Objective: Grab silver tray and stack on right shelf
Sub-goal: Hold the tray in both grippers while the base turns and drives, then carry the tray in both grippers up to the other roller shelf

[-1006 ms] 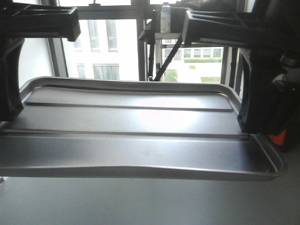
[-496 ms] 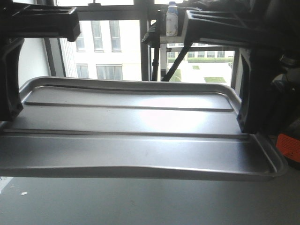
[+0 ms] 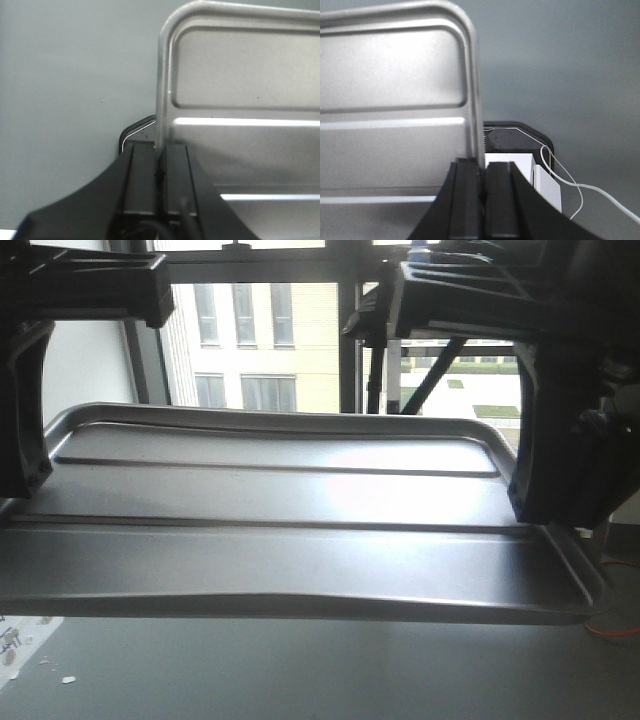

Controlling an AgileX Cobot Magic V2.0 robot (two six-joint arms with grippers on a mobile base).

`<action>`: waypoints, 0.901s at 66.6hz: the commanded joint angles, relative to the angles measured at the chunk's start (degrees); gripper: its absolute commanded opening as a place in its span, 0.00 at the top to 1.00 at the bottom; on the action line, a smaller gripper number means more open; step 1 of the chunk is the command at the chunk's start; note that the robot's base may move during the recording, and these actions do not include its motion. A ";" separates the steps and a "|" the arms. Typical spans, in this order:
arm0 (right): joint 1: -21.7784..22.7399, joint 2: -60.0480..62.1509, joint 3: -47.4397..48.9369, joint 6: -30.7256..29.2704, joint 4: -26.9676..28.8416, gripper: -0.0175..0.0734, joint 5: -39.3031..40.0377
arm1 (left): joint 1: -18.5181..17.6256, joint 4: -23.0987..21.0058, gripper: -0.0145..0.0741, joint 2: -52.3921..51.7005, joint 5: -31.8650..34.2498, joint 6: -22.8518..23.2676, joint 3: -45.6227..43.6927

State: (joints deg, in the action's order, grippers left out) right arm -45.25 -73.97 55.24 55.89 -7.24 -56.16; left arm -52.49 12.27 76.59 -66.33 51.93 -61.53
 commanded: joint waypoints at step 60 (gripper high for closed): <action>-0.08 1.57 1.72 0.28 -0.99 0.75 2.57 | -0.47 -0.06 0.95 -1.72 0.38 -0.22 -1.67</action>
State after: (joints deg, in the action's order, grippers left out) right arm -45.25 -73.97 55.24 55.79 -7.34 -56.16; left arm -52.49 12.27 76.59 -66.23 51.93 -61.53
